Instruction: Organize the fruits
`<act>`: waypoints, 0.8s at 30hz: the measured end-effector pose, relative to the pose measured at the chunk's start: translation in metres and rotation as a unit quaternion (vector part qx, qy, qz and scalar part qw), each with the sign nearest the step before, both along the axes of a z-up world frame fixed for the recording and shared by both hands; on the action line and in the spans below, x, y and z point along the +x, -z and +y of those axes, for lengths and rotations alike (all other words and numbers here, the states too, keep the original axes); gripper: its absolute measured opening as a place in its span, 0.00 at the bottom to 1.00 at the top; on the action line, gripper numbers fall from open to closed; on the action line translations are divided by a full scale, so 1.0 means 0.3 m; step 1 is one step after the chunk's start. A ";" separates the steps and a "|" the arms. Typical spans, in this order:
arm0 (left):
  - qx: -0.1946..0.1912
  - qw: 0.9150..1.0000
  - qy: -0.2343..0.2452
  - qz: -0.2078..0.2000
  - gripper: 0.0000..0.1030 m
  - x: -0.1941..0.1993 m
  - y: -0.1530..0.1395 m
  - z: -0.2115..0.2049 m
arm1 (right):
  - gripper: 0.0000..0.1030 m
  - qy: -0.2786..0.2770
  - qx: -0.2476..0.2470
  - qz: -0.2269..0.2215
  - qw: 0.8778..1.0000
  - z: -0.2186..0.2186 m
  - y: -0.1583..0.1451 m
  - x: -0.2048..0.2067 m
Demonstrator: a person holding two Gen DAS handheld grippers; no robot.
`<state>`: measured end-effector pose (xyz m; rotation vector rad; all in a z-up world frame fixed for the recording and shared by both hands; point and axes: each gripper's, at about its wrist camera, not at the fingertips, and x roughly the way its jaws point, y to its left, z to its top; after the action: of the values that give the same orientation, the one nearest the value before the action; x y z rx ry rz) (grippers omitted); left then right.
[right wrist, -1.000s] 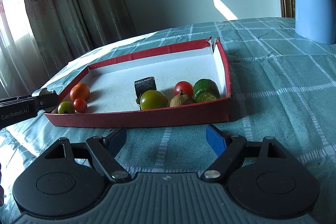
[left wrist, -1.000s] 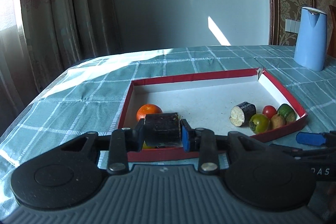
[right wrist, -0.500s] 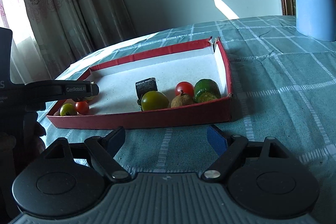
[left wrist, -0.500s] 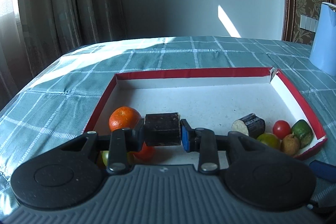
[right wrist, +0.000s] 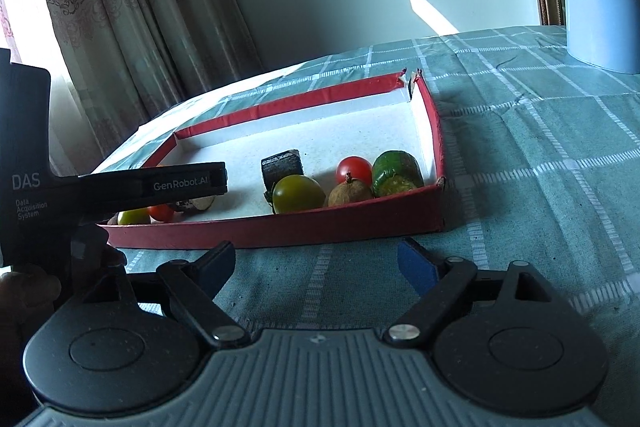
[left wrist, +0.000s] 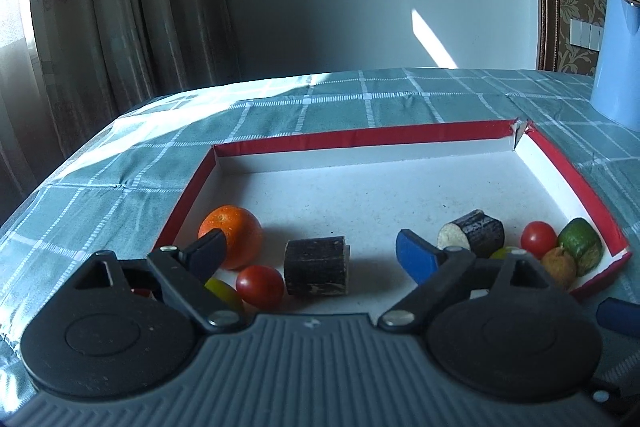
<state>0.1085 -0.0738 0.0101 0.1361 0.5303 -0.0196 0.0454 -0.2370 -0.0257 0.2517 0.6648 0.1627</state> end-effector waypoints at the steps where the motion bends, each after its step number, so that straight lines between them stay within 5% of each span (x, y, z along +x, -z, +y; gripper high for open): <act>1: 0.000 1.000 -0.001 -0.003 0.93 -0.009 -0.005 0.000 | 0.86 0.000 0.001 0.000 1.000 0.000 0.000 0.000; 17: -0.033 0.999 -0.020 0.002 1.00 -0.132 -0.044 0.101 | 0.86 0.004 0.000 -0.013 1.000 -0.002 -0.013 -0.013; 24: -0.047 0.999 -0.013 -0.003 1.00 -0.217 -0.043 0.137 | 0.86 0.000 -0.058 -0.056 0.997 0.082 -0.049 -0.061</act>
<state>0.0435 -0.0328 0.0231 0.0375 0.5232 -0.0190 0.0271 -0.2123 -0.0111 0.1299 0.5605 0.1360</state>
